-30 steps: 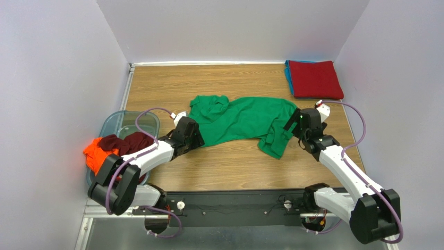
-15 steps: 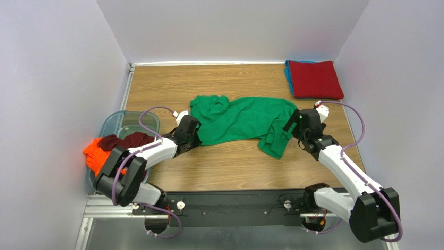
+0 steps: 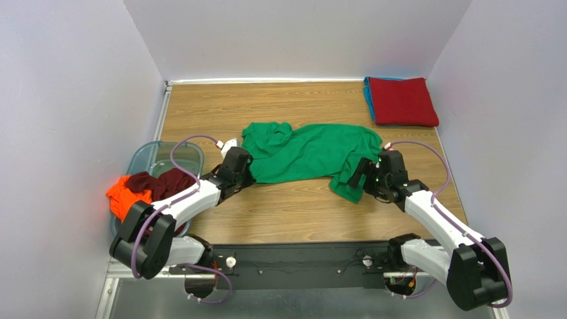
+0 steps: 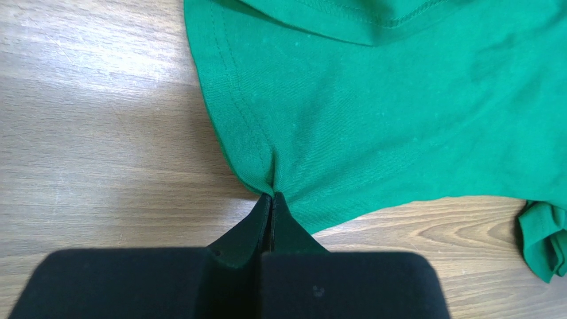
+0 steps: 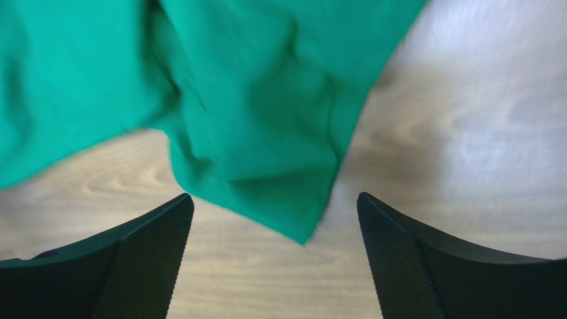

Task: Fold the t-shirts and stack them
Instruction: Flatten the tshirt out

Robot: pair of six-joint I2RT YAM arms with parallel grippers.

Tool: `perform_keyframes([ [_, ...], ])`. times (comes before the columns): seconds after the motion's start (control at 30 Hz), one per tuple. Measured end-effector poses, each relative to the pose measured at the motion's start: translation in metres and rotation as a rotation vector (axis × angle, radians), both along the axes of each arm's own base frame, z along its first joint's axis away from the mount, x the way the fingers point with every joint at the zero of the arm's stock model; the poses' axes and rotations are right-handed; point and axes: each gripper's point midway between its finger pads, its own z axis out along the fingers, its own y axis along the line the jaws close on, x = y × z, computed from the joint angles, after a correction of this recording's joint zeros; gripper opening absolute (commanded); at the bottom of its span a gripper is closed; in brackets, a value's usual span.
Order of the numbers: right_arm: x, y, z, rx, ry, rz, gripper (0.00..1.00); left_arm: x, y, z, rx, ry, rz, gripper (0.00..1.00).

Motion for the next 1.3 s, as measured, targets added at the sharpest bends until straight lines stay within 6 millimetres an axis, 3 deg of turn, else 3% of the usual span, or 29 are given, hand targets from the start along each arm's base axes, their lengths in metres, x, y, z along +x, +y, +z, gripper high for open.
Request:
perform_keyframes([
  [0.13, -0.021, 0.004, -0.014, 0.016, 0.079, 0.022, 0.72, 0.001, 0.002, 0.003, 0.006, -0.012, 0.004, 0.00],
  [0.23, -0.029, 0.007, -0.019, 0.019, 0.108, 0.030, 0.63, 0.001, 0.003, 0.004, 0.010, -0.015, 0.005, 0.00],
  [0.47, -0.035, 0.010, -0.028, 0.007, 0.152, 0.042, 0.63, 0.001, 0.004, 0.005, 0.016, -0.021, 0.008, 0.00],
  [0.8, -0.035, 0.006, -0.036, -0.019, 0.178, 0.020, 0.53, 0.003, 0.004, 0.011, 0.010, -0.041, 0.009, 0.00],
  [1.0, -0.028, 0.004, -0.037, -0.033, 0.164, 0.006, 0.39, 0.003, 0.005, 0.014, 0.007, -0.051, 0.011, 0.00],
  [1.1, -0.026, 0.001, -0.039, -0.046, 0.160, -0.005, 0.25, 0.003, 0.005, 0.015, 0.006, -0.055, 0.012, 0.00],
  [1.2, -0.026, -0.002, -0.040, -0.061, 0.160, -0.016, 0.17, 0.003, 0.005, 0.016, 0.004, -0.059, 0.013, 0.00],
  [1.3, -0.024, -0.004, -0.039, -0.072, 0.151, -0.024, 0.12, 0.003, 0.005, 0.018, 0.002, -0.065, 0.013, 0.00],
])
